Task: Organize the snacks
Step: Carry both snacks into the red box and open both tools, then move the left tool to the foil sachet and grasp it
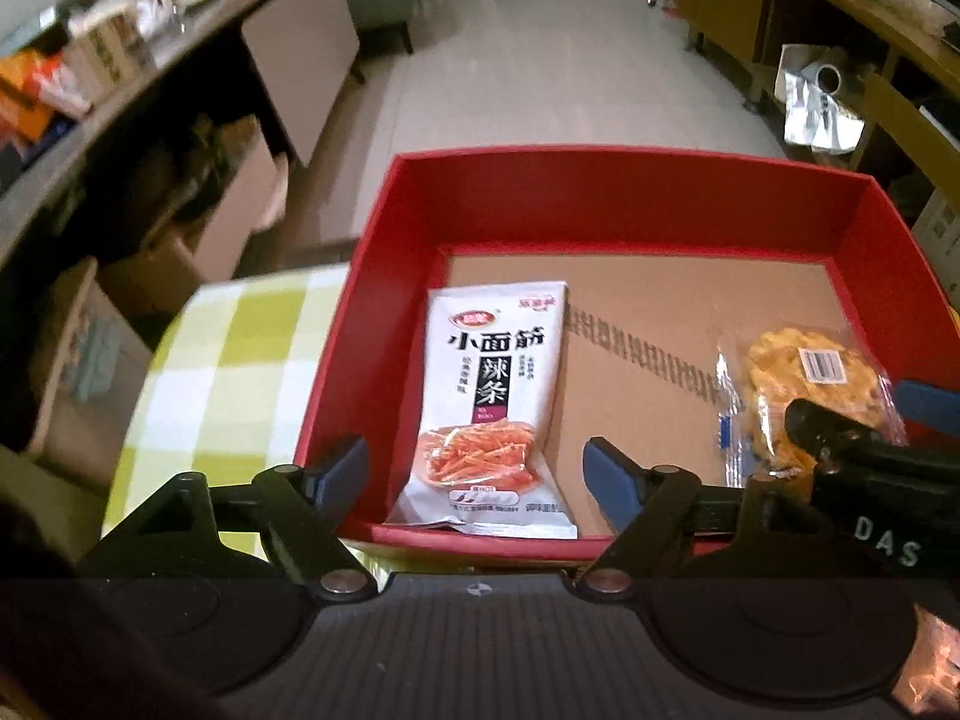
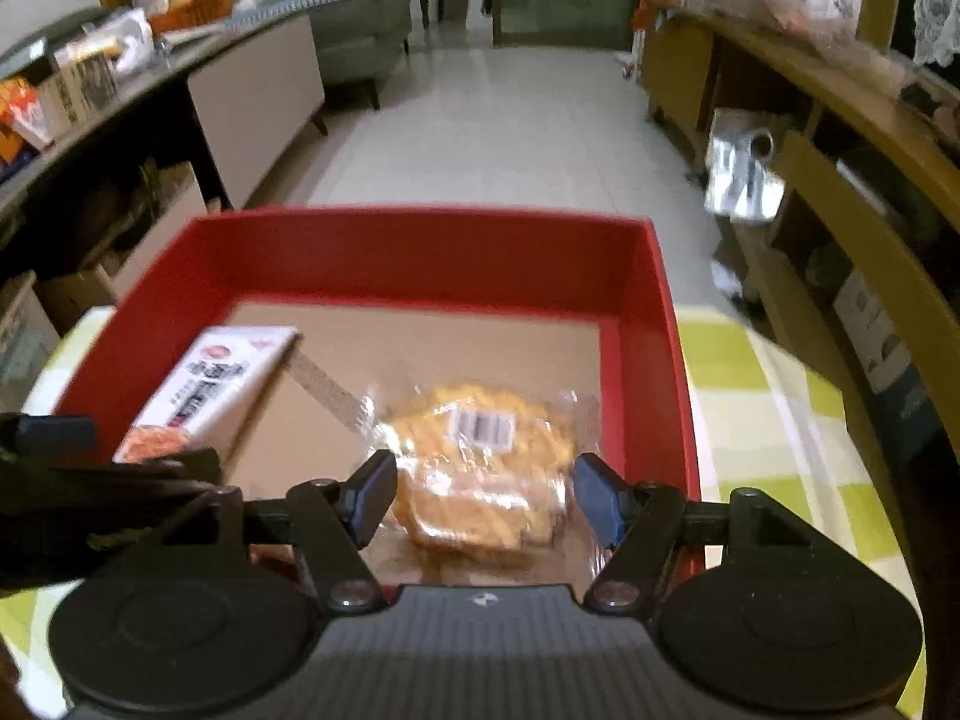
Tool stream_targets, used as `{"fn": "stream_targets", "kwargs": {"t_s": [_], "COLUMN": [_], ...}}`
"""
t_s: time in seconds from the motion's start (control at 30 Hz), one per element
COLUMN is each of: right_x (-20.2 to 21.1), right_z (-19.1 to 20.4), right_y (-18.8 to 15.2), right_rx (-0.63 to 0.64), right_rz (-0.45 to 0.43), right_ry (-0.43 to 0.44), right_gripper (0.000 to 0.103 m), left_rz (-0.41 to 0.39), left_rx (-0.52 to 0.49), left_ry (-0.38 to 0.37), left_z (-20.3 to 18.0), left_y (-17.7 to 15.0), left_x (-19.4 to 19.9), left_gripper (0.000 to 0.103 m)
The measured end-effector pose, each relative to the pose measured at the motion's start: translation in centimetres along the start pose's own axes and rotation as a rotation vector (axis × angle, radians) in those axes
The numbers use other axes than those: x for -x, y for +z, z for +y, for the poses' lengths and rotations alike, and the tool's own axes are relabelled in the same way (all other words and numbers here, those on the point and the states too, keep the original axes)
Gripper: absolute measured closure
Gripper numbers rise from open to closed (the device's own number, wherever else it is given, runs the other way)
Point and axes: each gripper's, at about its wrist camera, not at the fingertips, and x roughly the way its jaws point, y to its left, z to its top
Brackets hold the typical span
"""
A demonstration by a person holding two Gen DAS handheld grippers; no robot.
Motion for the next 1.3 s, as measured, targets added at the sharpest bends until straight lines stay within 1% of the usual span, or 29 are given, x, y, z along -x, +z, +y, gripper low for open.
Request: {"fn": "stream_targets", "kwargs": {"t_s": [0.07,0.2,0.4,0.53,0.63,0.67,0.73,0.83,0.97,1.07,1.13,1.2,1.3], "right_x": [0.0,1.0,5.3,8.7,10.6,11.1,12.1,12.9,13.3,14.1,14.4,14.5,14.0], "right_z": [0.3,0.5,0.2,0.5,0.4,0.4,0.2,0.0,-0.6,-0.8,-1.0,-1.2,-1.9], "right_y": [-0.1,-0.4,0.2,-0.3,-1.2,-1.6,-2.8,-4.7,-6.2,-7.0,-7.3,-7.5,-7.6], "right_rx": [0.018,0.006,-0.004,0.024,0.034,0.035,0.04,0.046,0.018,0.007,0.004,-0.003,-0.015], "right_rz": [0.034,0.053,-0.047,-0.096,-0.102,-0.1,-0.086,-0.049,-0.003,0.0,-0.002,-0.001,0.01], "right_ry": [0.006,0.008,0.006,0.0,-0.007,-0.01,-0.012,-0.01,0.013,0.019,0.024,0.023,0.02], "right_gripper": [0.032,0.032,0.032,0.031,0.03,0.027,0.026,0.026,0.026,0.026,0.026,0.026,0.026], "left_rz": [0.013,0.015,-0.037,-0.086,-0.115,-0.115,-0.11,-0.081,0.012,0.083,0.114,0.15,0.198], "left_rx": [-0.007,-0.048,-0.035,-0.051,-0.059,-0.062,-0.065,-0.063,-0.01,0.03,0.057,0.103,0.21], "left_ry": [0.007,0.05,0.026,0.02,0.017,0.01,-0.006,-0.029,-0.081,-0.092,-0.089,-0.103,-0.185], "left_z": [0.0,-0.4,0.1,-0.1,-0.1,-0.1,0.2,0.9,2.2,3.0,3.4,4.0,5.0], "left_y": [-0.3,-0.8,-1.5,-2.3,-3.4,-3.7,-4.4,-5.8,-7.7,-8.9,-9.3,-9.4,-9.5], "left_x": [0.3,1.3,4.3,7.0,9.1,9.5,10.3,10.9,10.0,8.6,7.7,6.8,6.0], "left_gripper": [0.02,0.02,0.017,0.016,0.013,0.011,0.01,0.009,0.009,0.009,0.009,0.009,0.009]}}
